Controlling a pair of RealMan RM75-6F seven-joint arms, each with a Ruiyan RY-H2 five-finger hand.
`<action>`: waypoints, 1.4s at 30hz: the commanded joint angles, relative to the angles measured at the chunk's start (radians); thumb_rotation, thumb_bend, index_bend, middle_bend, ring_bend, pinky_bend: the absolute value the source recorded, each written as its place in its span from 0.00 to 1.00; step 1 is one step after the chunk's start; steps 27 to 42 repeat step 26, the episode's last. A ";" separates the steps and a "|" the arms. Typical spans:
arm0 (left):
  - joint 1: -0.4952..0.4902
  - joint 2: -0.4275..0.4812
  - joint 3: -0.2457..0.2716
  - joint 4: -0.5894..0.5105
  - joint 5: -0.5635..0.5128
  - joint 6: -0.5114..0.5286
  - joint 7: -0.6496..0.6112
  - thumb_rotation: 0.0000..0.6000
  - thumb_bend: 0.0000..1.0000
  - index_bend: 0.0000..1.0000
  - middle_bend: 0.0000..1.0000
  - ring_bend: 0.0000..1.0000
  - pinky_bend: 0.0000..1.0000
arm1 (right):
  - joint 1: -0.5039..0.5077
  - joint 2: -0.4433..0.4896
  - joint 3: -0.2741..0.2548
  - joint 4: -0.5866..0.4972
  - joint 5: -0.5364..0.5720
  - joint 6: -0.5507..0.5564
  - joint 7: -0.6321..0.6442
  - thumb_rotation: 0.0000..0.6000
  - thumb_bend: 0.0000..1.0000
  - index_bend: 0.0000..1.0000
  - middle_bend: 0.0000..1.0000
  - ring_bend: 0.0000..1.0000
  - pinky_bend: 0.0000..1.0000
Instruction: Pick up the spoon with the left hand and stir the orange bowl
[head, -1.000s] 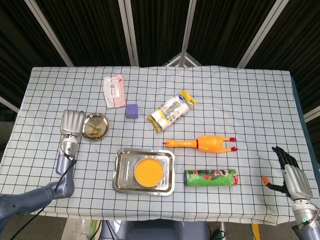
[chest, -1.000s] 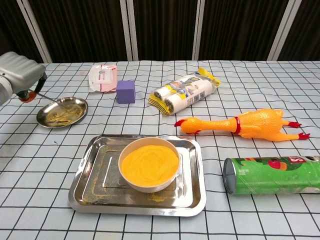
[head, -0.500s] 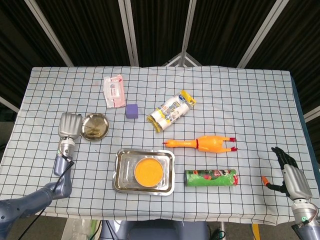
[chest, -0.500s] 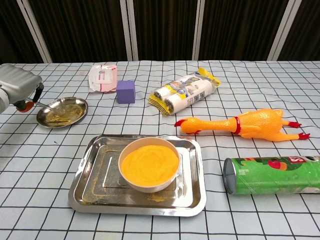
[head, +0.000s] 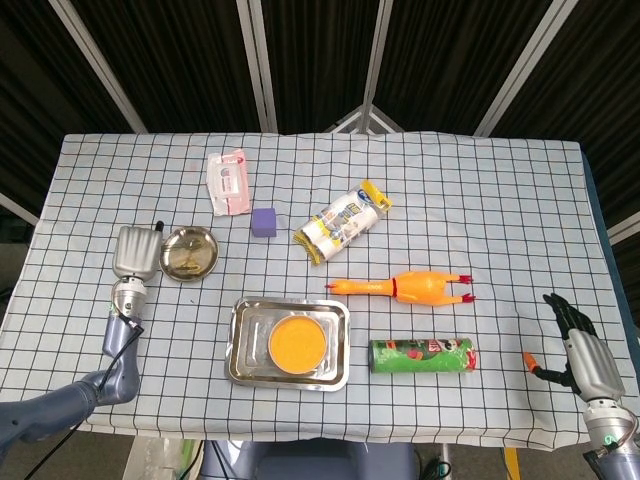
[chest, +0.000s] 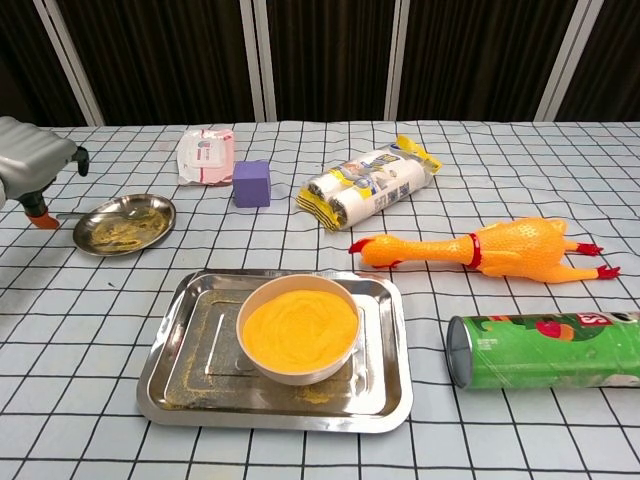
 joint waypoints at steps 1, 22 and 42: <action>0.036 0.054 -0.003 -0.099 0.045 0.057 -0.047 1.00 0.26 0.21 0.62 0.65 0.74 | -0.001 -0.001 -0.003 0.002 -0.008 0.004 -0.004 1.00 0.37 0.00 0.00 0.00 0.00; 0.469 0.490 0.284 -0.668 0.494 0.520 -0.425 1.00 0.11 0.00 0.00 0.00 0.00 | -0.019 -0.042 -0.017 0.074 -0.108 0.115 -0.128 1.00 0.37 0.00 0.00 0.00 0.00; 0.536 0.523 0.322 -0.642 0.554 0.584 -0.472 1.00 0.11 0.00 0.00 0.00 0.00 | -0.025 -0.047 -0.020 0.079 -0.117 0.127 -0.130 1.00 0.37 0.00 0.00 0.00 0.00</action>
